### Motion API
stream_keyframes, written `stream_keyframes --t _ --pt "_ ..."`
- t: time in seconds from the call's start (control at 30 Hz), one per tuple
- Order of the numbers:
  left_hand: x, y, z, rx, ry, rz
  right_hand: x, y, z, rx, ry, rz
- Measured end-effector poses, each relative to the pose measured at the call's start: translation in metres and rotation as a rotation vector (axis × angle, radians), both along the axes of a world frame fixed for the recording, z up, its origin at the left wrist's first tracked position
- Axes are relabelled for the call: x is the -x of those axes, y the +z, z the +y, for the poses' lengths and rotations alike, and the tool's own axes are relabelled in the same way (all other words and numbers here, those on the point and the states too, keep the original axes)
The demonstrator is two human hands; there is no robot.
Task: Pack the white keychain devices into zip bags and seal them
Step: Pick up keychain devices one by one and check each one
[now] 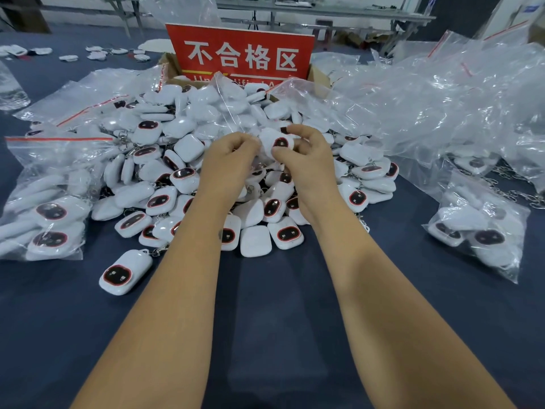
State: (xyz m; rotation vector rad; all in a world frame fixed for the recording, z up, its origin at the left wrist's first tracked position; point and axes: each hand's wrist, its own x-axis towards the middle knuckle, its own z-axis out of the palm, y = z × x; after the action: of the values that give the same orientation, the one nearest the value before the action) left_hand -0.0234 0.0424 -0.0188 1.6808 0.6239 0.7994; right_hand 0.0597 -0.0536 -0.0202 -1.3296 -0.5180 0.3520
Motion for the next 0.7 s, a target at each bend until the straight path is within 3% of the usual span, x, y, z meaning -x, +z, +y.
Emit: stream_keyframes --t 0.2,0.4,0.6,0.7 --pt "-0.0031 -0.0053 0.0037 -0.169 0.032 0.067 -0.0005 0.006 -0.0058 -0.171 0.103 0.11" --pt "-0.0039 -0.0067 0.0043 -0.192 0.034 0.082 0.001 0.0036 -0.0014 0.003 0.068 0.047" --pt "-0.0003 -0.0027 0.0011 -0.091 -0.002 0.044 0.0007 -0.0007 -0.0053 -0.005 0.214 -0.123" --pt "0.0004 -0.003 0.0008 -0.13 -0.014 0.031 0.0005 -0.002 -0.0029 0.052 0.217 -0.167"
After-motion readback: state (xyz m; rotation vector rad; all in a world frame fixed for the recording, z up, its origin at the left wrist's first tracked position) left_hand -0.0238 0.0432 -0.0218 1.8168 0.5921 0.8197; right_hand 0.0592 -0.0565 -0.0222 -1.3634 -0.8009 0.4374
